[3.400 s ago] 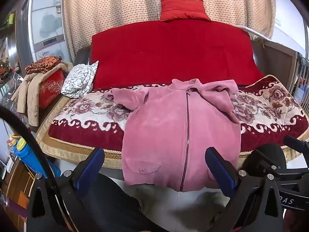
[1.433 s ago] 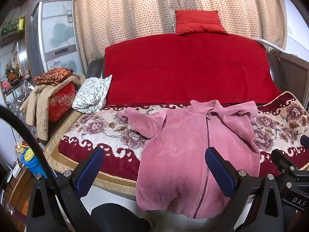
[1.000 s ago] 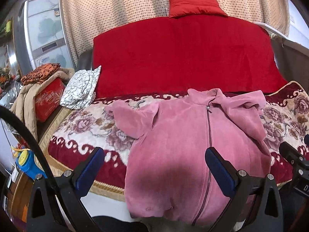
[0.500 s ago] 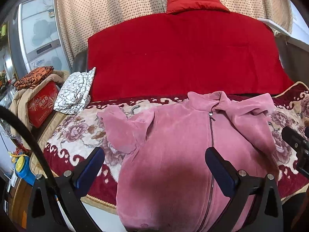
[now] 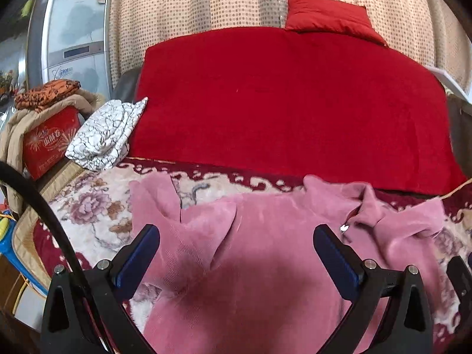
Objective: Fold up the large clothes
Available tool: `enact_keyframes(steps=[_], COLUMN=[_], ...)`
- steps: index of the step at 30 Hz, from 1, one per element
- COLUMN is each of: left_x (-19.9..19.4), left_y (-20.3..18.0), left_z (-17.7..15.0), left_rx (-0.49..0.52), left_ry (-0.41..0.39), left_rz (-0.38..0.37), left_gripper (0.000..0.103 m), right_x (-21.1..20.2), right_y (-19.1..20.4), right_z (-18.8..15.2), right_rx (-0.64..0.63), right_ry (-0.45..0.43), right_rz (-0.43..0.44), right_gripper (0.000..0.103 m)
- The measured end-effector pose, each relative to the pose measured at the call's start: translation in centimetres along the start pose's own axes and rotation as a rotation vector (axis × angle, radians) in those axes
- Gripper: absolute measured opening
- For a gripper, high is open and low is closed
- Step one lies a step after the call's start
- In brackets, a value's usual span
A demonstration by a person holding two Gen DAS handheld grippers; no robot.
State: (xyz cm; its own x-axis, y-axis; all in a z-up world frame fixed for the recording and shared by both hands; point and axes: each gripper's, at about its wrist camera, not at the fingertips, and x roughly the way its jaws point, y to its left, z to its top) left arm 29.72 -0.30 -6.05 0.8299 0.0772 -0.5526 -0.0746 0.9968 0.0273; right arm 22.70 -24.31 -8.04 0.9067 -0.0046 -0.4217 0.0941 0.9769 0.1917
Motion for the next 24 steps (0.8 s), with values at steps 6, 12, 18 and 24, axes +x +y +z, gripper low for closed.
enact_keyframes(steps=[6,12,18,24], left_x=[2.3,0.5,2.9,4.9], left_y=[-0.7,-1.4,-1.4,0.0], left_z=[-2.3,-2.3,-2.4,-2.6], left_rx=[0.047,0.087,0.095,0.052], left_ry=[0.118,0.057,0.136,0.194], left_rz=[-0.059,-0.077,-0.063,-0.039], left_gripper=[0.103,0.103,0.103,0.103], right_x=[1.7,2.9,7.1,13.0], right_y=[-2.5,-5.0,-9.1,-14.4], right_z=[-0.2,0.7,1.8,2.0], right_rx=[0.043,0.132,0.285,0.556], right_ry=[0.073,0.097,0.229,0.361], right_rz=[0.068,0.019,0.072,0.141], right_gripper=[0.103,0.103,0.103,0.103])
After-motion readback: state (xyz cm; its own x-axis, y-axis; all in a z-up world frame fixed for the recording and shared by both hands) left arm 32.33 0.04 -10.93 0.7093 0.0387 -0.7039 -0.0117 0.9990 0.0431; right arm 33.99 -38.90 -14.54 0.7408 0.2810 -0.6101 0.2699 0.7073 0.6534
